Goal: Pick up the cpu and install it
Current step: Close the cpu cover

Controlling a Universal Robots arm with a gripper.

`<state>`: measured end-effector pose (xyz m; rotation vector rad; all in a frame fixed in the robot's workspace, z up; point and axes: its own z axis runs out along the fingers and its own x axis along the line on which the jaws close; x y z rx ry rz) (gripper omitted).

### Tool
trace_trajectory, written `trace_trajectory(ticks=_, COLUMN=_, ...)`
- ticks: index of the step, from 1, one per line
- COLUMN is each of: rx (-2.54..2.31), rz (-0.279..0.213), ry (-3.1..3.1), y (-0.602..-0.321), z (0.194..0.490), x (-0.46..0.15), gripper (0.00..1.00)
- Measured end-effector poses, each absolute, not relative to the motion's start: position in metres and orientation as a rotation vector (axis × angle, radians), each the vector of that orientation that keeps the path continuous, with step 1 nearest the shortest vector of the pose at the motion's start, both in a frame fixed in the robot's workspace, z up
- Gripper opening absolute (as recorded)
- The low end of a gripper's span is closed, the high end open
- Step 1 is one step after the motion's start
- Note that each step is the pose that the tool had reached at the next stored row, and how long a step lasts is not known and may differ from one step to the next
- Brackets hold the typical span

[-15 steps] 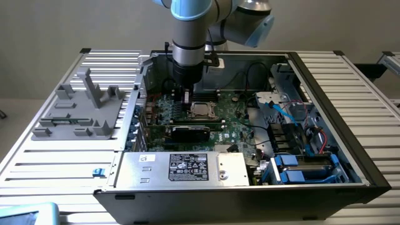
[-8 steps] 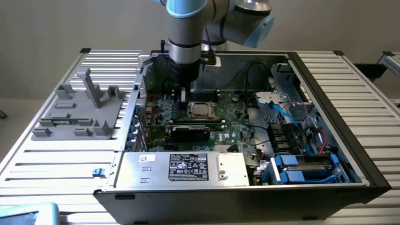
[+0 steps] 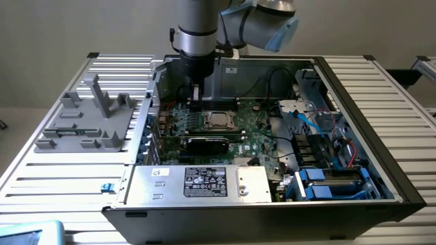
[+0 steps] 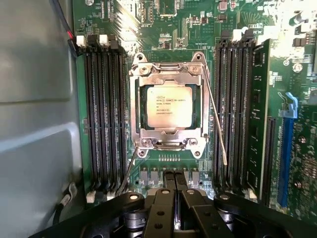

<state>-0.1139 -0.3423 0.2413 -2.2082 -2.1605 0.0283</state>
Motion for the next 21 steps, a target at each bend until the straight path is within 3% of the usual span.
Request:
trace_trajectory(ticks=13, rx=-2.208, rz=0.027, ry=-2.161, y=-0.342, z=0.300, x=-0.118, gripper=0.11)
trace_trajectory(ticks=21, rx=-2.209, rz=0.027, ry=-2.161, y=-0.342, z=0.303, x=-0.118, gripper=0.11)
